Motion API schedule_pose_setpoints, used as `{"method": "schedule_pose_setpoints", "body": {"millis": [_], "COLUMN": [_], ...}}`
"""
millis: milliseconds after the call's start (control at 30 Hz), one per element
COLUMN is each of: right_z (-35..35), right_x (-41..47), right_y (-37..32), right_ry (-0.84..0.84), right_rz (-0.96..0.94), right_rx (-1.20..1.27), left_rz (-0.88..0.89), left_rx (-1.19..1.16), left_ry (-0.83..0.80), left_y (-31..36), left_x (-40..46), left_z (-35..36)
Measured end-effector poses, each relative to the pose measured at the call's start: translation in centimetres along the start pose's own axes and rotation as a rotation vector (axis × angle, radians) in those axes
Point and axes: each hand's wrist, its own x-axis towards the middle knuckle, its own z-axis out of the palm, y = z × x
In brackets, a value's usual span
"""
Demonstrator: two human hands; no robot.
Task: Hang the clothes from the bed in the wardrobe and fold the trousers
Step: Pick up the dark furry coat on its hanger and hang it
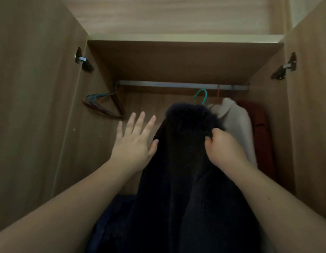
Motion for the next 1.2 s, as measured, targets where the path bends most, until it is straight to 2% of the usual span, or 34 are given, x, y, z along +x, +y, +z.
{"method": "schedule_pose_setpoints", "body": {"millis": [233,400,567,700,833,1067,1200], "right_z": [4.9,6.9,6.9,8.5,9.4,11.5,9.7], "right_x": [10.5,17.8,22.6,25.0,26.8,29.2,31.9], "right_y": [0.2,0.0,0.6,2.7,4.0,3.7,2.5], "right_ry": [0.109,0.095,-0.014,0.136,0.18,0.1,-0.136], "right_rz": [0.063,0.108,0.19,0.138,0.084,0.059,0.187], "right_rx": [-0.032,-0.074,-0.07,-0.103,-0.125,-0.135,-0.192], "left_rz": [0.088,0.138,0.122,0.103,0.143,0.13,0.14], "left_rx": [-0.076,-0.108,-0.119,-0.122,-0.121,-0.132,-0.108], "left_ry": [0.103,0.132,0.207,0.199,0.208,0.23,0.229], "left_y": [-2.3,-2.0,-1.6,-0.9,0.0,-0.1,-0.2], "left_x": [10.2,16.7,20.3,22.6,24.0,24.8,24.6], "left_z": [6.8,9.3,11.9,13.7,15.3,17.8,18.9]}}
